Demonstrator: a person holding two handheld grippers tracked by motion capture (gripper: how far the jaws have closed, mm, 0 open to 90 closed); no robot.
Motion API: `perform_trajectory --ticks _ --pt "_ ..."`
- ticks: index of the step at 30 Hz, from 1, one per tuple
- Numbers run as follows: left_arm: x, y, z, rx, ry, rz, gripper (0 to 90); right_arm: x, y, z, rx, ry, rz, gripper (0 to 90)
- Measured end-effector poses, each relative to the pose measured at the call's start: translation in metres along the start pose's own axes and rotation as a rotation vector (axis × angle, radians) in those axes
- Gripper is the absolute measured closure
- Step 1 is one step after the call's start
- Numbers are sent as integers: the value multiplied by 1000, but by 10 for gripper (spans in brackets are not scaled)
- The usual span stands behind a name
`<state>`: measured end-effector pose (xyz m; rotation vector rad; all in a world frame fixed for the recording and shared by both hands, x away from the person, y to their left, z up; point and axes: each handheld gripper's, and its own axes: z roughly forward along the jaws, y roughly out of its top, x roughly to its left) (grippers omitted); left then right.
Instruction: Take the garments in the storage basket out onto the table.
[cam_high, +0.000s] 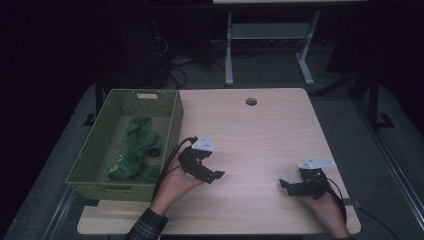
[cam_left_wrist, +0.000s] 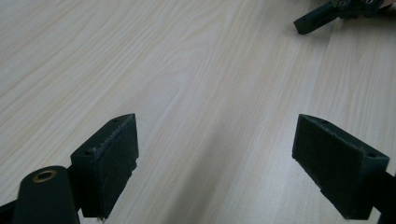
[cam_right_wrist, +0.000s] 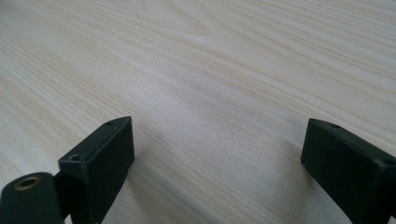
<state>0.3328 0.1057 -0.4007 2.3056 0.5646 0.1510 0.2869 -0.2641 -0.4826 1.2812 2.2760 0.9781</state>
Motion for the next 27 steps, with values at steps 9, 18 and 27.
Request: perform_trajectory --ticks 9,18,27 --pt "4 17 -16 -1 3 5 143 0 0 0 -4 -1 -7 91" --pt "15 23 -31 -12 6 -2 143 0 0 0 -4 0 -5 91" --pt "29 17 -60 -66 46 -20 143 0 0 0 -4 0 -3 91"
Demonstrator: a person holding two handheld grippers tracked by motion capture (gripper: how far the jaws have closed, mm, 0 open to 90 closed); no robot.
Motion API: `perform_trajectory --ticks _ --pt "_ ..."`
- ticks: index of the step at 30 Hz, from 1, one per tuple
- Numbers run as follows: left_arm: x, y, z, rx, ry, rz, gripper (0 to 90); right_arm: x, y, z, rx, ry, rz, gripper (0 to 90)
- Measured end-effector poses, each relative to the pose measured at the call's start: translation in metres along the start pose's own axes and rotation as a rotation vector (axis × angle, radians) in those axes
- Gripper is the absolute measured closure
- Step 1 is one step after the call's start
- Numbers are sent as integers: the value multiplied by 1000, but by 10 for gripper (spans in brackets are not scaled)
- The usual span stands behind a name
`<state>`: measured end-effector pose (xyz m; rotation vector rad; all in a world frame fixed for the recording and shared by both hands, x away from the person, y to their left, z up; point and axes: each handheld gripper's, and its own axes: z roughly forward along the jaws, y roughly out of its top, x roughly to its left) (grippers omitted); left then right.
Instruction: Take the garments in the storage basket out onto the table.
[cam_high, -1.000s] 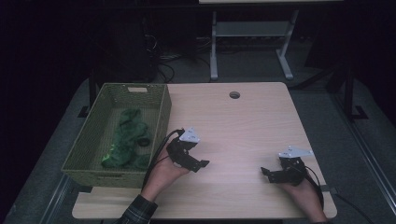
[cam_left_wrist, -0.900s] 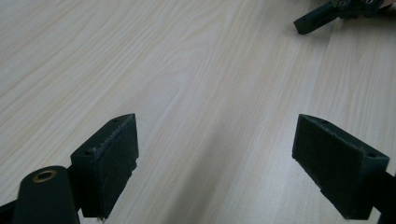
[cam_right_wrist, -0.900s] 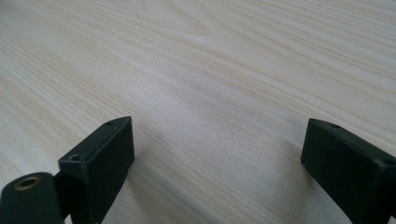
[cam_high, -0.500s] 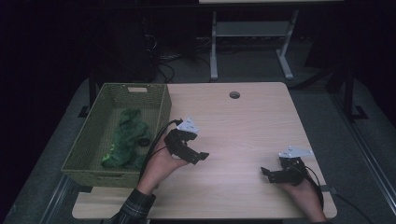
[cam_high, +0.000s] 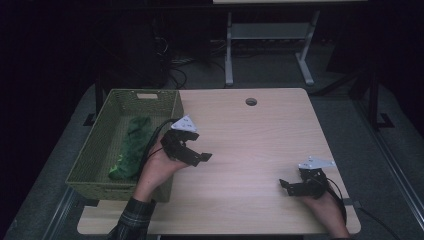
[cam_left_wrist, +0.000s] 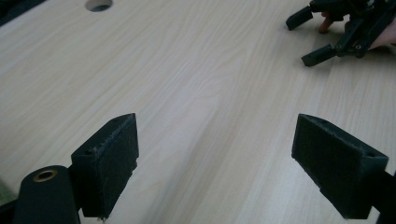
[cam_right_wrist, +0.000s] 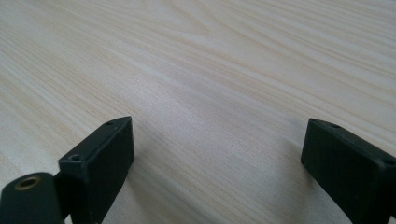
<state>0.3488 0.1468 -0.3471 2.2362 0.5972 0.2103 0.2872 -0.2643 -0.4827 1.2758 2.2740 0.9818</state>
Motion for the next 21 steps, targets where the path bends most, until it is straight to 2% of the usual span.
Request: perform_trajectory --ticks 11,13,21 --pt "17 -12 -25 -27 41 -38 143 0 0 0 0 0 1 91" --pt "20 -15 -29 -33 48 -59 142 0 0 0 0 0 1 91" --pt "31 -24 -45 -33 89 -74 143 0 0 0 0 0 1 91"
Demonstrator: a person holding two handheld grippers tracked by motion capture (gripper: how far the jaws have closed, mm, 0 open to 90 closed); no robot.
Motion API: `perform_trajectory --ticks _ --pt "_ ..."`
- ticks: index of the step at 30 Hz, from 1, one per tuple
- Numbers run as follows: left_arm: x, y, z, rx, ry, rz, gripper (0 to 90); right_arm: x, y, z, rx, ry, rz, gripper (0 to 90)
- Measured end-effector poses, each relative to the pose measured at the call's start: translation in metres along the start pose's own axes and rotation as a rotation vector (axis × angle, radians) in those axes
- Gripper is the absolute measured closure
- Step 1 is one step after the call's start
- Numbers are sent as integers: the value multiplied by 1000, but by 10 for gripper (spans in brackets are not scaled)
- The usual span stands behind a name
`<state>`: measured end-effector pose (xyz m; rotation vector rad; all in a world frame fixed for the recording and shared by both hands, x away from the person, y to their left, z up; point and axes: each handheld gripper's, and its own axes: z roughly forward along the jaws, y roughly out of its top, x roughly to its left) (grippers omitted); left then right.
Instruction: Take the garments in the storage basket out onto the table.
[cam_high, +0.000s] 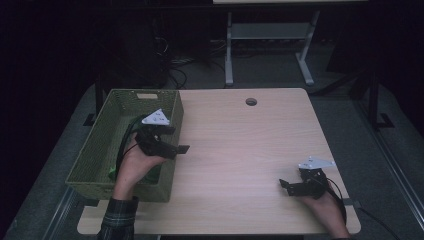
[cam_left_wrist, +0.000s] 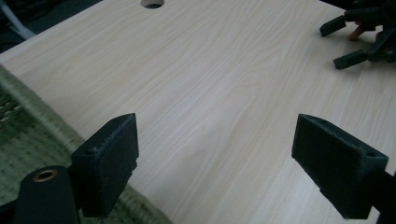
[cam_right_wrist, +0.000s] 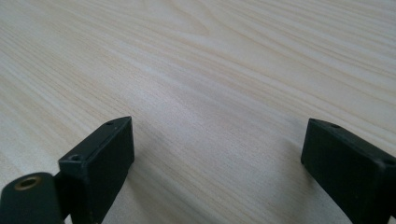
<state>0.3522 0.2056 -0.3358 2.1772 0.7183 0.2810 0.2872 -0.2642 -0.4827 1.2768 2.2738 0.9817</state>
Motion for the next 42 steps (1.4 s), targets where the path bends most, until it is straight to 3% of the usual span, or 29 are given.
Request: perform_trajectory --ticks 11,22,32,42 --pt "14 -11 -15 15 52 -18 152 0 0 0 0 0 0 91" --pt "32 -27 -33 37 123 -32 249 0 0 0 0 0 0 91" --pt "49 -45 -40 89 195 -46 407 0 0 0 0 0 1 91" --pt "66 -63 -43 130 247 -87 438 0 0 0 0 0 0 91"
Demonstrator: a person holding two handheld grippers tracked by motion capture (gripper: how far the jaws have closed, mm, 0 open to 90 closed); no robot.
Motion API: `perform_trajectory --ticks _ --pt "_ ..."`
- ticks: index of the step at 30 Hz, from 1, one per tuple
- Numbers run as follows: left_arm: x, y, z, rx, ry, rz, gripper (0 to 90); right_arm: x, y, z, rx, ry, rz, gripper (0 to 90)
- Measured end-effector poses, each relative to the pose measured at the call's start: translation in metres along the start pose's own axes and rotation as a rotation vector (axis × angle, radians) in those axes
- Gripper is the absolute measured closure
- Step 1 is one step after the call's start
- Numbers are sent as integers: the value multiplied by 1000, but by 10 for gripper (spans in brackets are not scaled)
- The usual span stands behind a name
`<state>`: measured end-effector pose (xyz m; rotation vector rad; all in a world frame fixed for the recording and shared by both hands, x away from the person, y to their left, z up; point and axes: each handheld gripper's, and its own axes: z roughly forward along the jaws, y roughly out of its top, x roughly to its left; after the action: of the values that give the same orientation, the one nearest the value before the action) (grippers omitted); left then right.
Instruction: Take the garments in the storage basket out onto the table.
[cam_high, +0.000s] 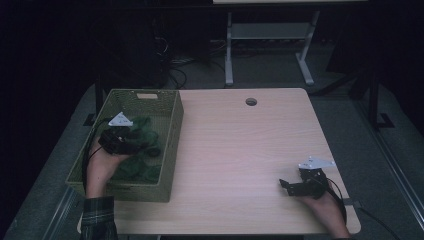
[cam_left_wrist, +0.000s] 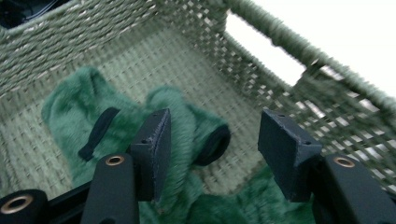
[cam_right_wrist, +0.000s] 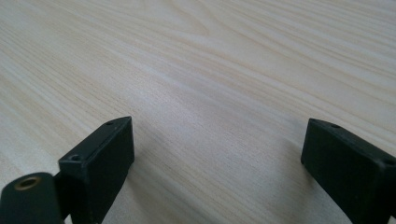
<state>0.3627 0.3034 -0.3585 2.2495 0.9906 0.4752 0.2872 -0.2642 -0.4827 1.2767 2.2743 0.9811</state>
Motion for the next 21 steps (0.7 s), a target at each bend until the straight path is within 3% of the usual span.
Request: perform_trajectory --ticks 11,21 --pt "15 -14 15 107 56 -14 461 0 0 0 0 0 1 91" --pt "22 -24 29 184 53 -29 482 0 0 0 0 0 1 91"
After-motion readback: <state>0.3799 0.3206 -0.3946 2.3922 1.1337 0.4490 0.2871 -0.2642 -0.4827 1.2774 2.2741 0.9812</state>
